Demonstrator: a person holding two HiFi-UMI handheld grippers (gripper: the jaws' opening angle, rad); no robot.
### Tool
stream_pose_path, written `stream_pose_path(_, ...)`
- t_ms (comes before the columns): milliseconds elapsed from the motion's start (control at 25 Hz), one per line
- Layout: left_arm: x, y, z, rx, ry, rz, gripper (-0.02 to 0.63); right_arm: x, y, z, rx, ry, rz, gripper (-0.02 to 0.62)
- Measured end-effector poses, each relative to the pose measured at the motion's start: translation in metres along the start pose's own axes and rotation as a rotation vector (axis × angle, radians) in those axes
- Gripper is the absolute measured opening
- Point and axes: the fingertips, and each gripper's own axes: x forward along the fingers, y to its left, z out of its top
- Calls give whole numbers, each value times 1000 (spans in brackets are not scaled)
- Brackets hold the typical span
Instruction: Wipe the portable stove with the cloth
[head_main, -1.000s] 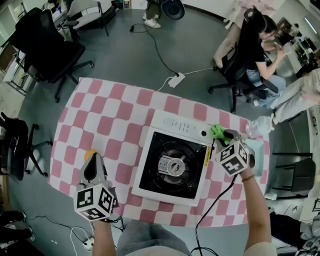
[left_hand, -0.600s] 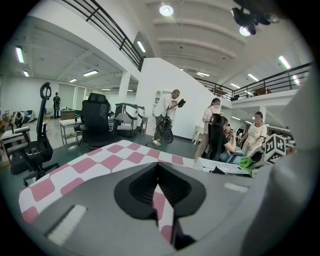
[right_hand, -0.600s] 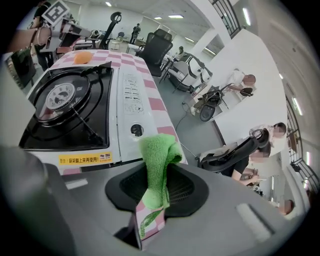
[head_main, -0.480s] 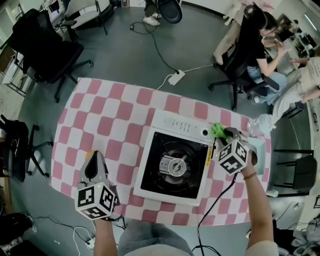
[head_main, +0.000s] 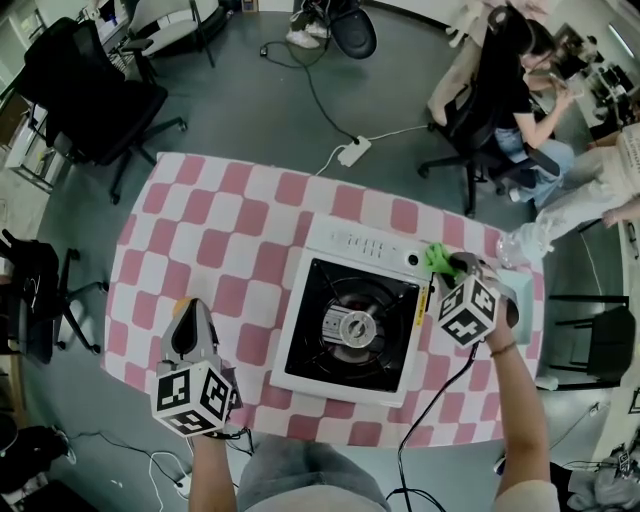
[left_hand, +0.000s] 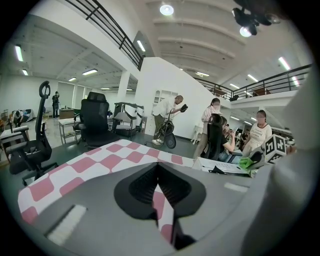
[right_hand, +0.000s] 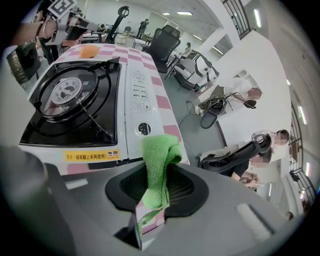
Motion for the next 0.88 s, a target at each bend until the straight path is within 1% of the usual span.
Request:
stream_pose_path(320,-6,-1,-2,3,-2,-8,2,-5,12,-3,-40,18,-2,91)
stream_pose_path(880,-22,3,-5,3,-7,-17,2,-19,34,-8,-61,35,3,91)
